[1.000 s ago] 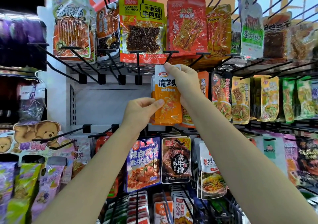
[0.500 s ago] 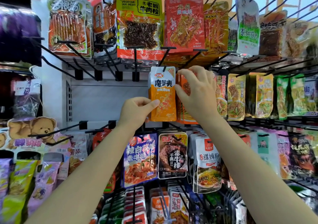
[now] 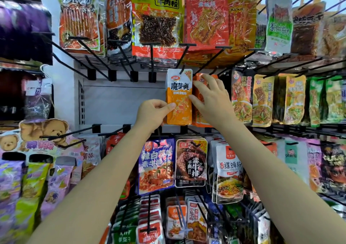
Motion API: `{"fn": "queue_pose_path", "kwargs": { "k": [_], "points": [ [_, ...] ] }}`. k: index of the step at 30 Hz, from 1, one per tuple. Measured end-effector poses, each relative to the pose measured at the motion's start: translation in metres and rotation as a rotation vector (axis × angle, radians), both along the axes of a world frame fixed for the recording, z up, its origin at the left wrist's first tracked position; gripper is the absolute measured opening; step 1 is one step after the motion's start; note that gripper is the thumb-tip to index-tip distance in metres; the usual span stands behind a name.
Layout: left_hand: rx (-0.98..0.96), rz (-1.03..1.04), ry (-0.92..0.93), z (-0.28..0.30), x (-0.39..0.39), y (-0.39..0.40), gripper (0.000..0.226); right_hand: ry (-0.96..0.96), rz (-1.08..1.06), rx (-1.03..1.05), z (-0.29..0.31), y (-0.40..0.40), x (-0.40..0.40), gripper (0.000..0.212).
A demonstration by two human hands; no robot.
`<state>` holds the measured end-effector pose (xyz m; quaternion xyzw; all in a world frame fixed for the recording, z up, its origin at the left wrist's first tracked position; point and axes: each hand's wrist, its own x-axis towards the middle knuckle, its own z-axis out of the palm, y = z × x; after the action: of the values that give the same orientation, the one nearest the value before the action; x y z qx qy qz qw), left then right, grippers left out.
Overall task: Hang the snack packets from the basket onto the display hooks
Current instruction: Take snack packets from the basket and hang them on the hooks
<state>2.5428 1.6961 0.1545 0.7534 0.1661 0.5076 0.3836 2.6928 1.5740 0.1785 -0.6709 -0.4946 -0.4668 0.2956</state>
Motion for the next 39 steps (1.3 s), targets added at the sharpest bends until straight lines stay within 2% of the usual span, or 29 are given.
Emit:
{"fn": "queue_pose_path", "kwargs": {
  "k": [3,5,8,10,13,15,18,22,25,31,34,36,39],
  "points": [
    [0.054,0.008,0.019,-0.001,-0.008,0.000,0.021,0.012,0.057,0.034,-0.003,-0.004,-0.003,0.048],
    [0.161,0.057,0.073,0.000,-0.016,-0.004,0.024,0.020,0.085,0.060,-0.007,-0.011,-0.006,0.047],
    [0.406,0.303,0.176,-0.004,-0.030,-0.016,0.040,-0.025,0.130,0.137,-0.018,-0.033,-0.015,0.045],
    [0.611,0.394,0.065,-0.013,-0.035,-0.033,0.042,-0.047,0.159,0.193,-0.033,-0.058,-0.024,0.042],
    [0.857,0.196,-0.154,-0.036,-0.023,-0.075,0.034,-0.050,0.135,0.252,-0.067,-0.107,-0.035,0.037],
    [0.926,0.032,-0.173,-0.062,-0.001,-0.106,0.033,-0.020,0.080,0.252,-0.099,-0.144,-0.035,0.035],
    [0.929,-0.157,-0.100,-0.115,0.040,-0.146,0.036,0.062,-0.085,0.225,-0.163,-0.205,-0.018,0.033],
    [0.865,-0.398,0.092,-0.215,0.102,-0.194,0.037,0.339,-0.351,0.148,-0.278,-0.295,0.018,0.030],
    [0.819,-0.560,0.308,-0.308,0.134,-0.234,0.039,0.551,-0.540,0.080,-0.377,-0.356,0.028,0.026],
    [0.798,-0.879,0.744,-0.480,0.143,-0.296,0.058,1.027,-0.819,-0.230,-0.533,-0.432,0.005,0.029],
    [0.780,-0.954,0.870,-0.526,0.133,-0.314,0.069,1.234,-0.796,-0.332,-0.583,-0.441,-0.005,0.042],
    [0.768,-0.969,0.913,-0.544,0.126,-0.320,0.075,1.354,-0.762,-0.379,-0.610,-0.441,-0.006,0.038],
    [0.763,-0.964,0.990,-0.561,0.119,-0.319,0.080,1.544,-0.790,-0.318,-0.652,-0.439,-0.003,0.033]
  ]
}}
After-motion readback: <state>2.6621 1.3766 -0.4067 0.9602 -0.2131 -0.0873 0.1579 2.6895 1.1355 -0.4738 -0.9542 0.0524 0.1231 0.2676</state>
